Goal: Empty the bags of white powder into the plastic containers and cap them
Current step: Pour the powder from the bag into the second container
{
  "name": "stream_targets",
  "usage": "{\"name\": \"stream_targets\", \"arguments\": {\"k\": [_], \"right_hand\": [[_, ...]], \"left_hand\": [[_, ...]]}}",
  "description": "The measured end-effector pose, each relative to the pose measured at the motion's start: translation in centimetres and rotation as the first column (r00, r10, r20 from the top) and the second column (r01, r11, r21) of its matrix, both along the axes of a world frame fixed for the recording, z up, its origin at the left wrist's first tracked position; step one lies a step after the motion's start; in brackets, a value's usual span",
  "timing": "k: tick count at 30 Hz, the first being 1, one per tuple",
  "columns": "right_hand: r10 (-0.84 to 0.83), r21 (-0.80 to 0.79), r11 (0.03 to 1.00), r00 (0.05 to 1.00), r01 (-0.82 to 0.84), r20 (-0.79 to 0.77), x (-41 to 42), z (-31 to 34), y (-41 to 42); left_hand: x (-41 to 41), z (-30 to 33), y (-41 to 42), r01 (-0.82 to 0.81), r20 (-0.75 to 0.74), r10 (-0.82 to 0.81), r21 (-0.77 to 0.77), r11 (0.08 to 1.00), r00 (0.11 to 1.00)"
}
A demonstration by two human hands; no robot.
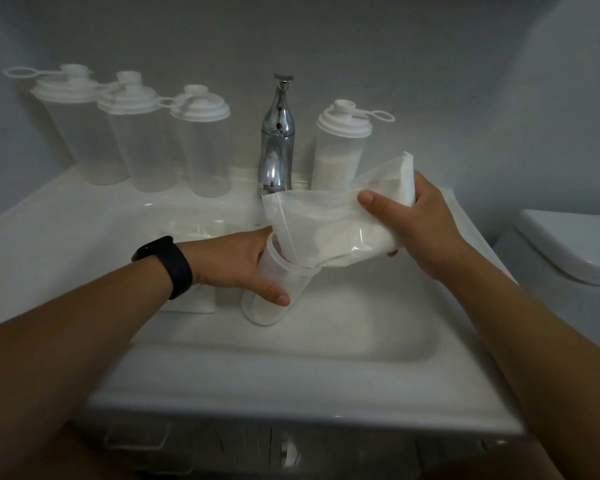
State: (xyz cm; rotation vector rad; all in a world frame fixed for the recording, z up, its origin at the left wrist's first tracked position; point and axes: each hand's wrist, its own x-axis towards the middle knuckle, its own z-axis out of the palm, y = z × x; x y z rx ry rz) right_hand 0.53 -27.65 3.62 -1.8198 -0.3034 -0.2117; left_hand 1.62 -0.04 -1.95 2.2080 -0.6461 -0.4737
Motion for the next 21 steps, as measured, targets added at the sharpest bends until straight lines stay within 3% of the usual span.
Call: {"name": "stream_targets", "arguments": {"k": [21], "right_hand": [[-0.01, -0.004, 1.0, 1.0, 0.01, 0.01, -0.09, 0.12, 0.01]], "left_hand": [[0.21, -0.16, 0.1, 0.002, -0.002, -0.002, 0.001, 1.0, 1.0]]}}
